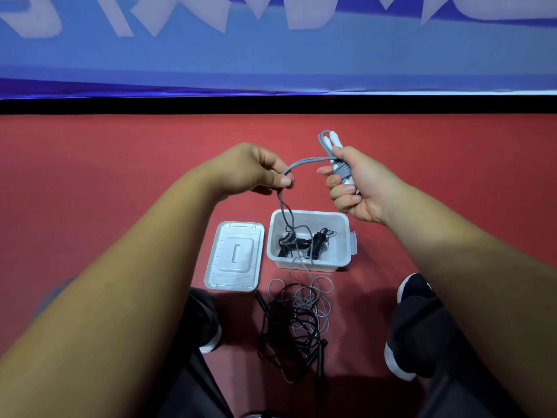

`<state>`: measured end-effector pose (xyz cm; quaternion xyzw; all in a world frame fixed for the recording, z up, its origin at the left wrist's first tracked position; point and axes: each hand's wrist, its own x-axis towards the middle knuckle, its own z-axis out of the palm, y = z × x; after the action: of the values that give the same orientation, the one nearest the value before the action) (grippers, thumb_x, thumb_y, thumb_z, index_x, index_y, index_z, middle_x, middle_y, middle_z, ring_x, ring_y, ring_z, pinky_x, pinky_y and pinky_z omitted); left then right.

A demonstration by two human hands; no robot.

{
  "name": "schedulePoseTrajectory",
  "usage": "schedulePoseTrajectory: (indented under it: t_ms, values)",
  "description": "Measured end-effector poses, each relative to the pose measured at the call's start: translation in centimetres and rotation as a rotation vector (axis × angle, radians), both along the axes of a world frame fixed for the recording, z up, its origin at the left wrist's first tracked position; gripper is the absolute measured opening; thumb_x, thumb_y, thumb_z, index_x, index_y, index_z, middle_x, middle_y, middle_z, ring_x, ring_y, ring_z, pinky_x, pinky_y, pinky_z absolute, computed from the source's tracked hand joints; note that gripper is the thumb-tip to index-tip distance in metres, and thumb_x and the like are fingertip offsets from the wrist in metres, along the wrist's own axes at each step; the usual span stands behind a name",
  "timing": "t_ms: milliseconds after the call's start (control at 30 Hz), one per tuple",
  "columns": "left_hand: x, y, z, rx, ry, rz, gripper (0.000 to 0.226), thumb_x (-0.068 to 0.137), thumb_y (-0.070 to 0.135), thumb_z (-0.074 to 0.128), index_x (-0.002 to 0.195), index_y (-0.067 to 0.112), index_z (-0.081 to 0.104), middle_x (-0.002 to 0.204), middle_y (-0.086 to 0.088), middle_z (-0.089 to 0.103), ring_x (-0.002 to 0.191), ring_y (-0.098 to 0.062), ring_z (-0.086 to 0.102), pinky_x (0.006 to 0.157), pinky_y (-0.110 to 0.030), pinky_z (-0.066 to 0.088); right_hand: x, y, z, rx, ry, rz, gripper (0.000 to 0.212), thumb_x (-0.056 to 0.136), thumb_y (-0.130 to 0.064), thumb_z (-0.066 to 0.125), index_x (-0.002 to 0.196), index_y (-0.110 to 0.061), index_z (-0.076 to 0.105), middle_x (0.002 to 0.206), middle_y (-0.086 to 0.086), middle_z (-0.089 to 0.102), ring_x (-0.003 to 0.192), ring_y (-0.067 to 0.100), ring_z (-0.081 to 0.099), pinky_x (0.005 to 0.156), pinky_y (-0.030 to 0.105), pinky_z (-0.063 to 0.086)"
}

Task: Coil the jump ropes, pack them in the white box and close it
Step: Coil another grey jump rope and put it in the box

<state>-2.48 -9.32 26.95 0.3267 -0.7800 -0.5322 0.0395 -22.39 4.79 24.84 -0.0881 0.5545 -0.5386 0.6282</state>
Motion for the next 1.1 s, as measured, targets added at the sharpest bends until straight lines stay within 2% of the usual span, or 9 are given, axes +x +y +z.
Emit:
schedulePoseTrajectory:
  t_ms: [133, 267, 333, 400, 533, 700, 833, 1033, 1100]
  values:
    - [0.2, 0.1, 0.7, -0.11, -0.076, -0.056, 0.021, 0.077, 0.02, 0.091, 0.092, 0.011, 0.08, 0.091, -0.016, 0.077, 0.08, -0.012, 0.066, 0.087, -0.03, 0.054, 0.0, 0.0, 0.1, -0.017, 0.003, 0.008, 0.041, 0.102, -0.051, 0.057, 0.118, -0.013, 0.055, 0.063, -0.005, 0.041, 0.04, 0.003, 0.023, 0.032, 0.018, 0.015]
    - [-0.1, 0.5, 0.1, -0.093, -0.162, -0.079, 0.02, 0.083, 0.013, 0.087, 0.098, 0.004, 0.077, 0.089, -0.018, 0.078, 0.08, -0.021, 0.077, 0.086, -0.038, 0.063, -0.1, 0.2, 1.0, -0.039, 0.002, 0.035, 0.035, 0.102, -0.05, 0.056, 0.095, -0.016, 0.055, 0.064, -0.006, 0.041, 0.042, 0.003, 0.021, 0.033, 0.017, 0.014]
    - [-0.3, 0.5, -0.4, -0.105, -0.208, -0.092, 0.016, 0.086, 0.013, 0.085, 0.099, 0.007, 0.077, 0.087, -0.019, 0.078, 0.08, -0.024, 0.079, 0.085, -0.044, 0.065, 0.1, 0.3, 1.3, -0.053, -0.022, 0.078, 0.037, 0.102, -0.051, 0.055, 0.091, -0.016, 0.052, 0.064, -0.006, 0.04, 0.041, 0.003, 0.021, 0.034, 0.017, 0.012]
    - [-0.4, 0.3, -0.8, -0.125, -0.235, -0.088, 0.016, 0.087, 0.014, 0.084, 0.101, 0.01, 0.078, 0.085, -0.016, 0.077, 0.08, -0.025, 0.079, 0.084, -0.048, 0.065, 0.3, 0.4, 1.5, -0.057, -0.05, 0.125, 0.038, 0.101, -0.053, 0.054, 0.097, -0.015, 0.05, 0.065, -0.007, 0.039, 0.04, 0.003, 0.02, 0.035, 0.017, 0.01]
    - [-0.3, 0.0, -1.4, -0.203, -0.248, -0.069, 0.017, 0.088, 0.021, 0.084, 0.101, 0.013, 0.077, 0.085, -0.013, 0.078, 0.077, -0.02, 0.079, 0.081, -0.049, 0.065, 0.3, 0.6, 1.7, -0.036, -0.105, 0.202, 0.054, 0.098, -0.053, 0.058, 0.126, -0.007, 0.049, 0.066, -0.007, 0.038, 0.039, 0.003, 0.021, 0.037, 0.018, 0.008]
    - [-0.3, -0.2, -1.9, -0.261, -0.24, -0.074, 0.015, 0.09, 0.028, 0.082, 0.099, 0.018, 0.077, 0.083, -0.008, 0.079, 0.079, -0.019, 0.078, 0.08, -0.043, 0.065, 0.5, 1.4, 2.1, 0.0, -0.172, 0.449, 0.076, 0.093, -0.052, 0.056, 0.141, 0.008, 0.057, 0.063, -0.01, 0.031, 0.036, 0.005, 0.02, 0.033, 0.016, 0.01]
    - [-0.6, 0.7, -1.9, -0.154, -0.156, -0.066, 0.008, 0.098, 0.016, 0.073, 0.1, 0.012, 0.078, 0.088, -0.008, 0.079, 0.077, -0.016, 0.075, 0.071, -0.028, 0.064, 0.9, 1.8, 1.7, -0.021, -0.258, 0.654, 0.072, 0.091, -0.045, 0.051, 0.145, 0.001, 0.06, 0.059, -0.008, 0.032, 0.041, 0.003, 0.012, 0.036, 0.018, 0.007]
    - [-0.6, 1.1, -1.1, -0.061, -0.015, -0.08, 0.022, 0.091, 0.003, 0.056, 0.101, 0.005, 0.076, 0.093, -0.028, 0.073, 0.075, -0.021, 0.062, 0.069, -0.034, 0.055, 0.8, 2.0, 0.7, -0.111, -0.471, 0.943, 0.06, 0.098, -0.036, 0.047, 0.156, -0.023, 0.053, 0.062, -0.004, 0.031, 0.04, 0.006, 0.02, 0.04, 0.017, 0.01]
    - [-0.4, 1.3, -0.4, -0.015, 0.038, -0.121, 0.035, 0.09, -0.011, 0.05, 0.104, 0.006, 0.078, 0.094, -0.02, 0.076, 0.078, -0.022, 0.067, 0.073, -0.035, 0.056, 0.8, 2.0, 0.6, -0.146, -0.499, 1.033, 0.054, 0.1, -0.035, 0.04, 0.15, -0.028, 0.059, 0.063, -0.003, 0.031, 0.041, 0.007, 0.022, 0.04, 0.018, 0.008]
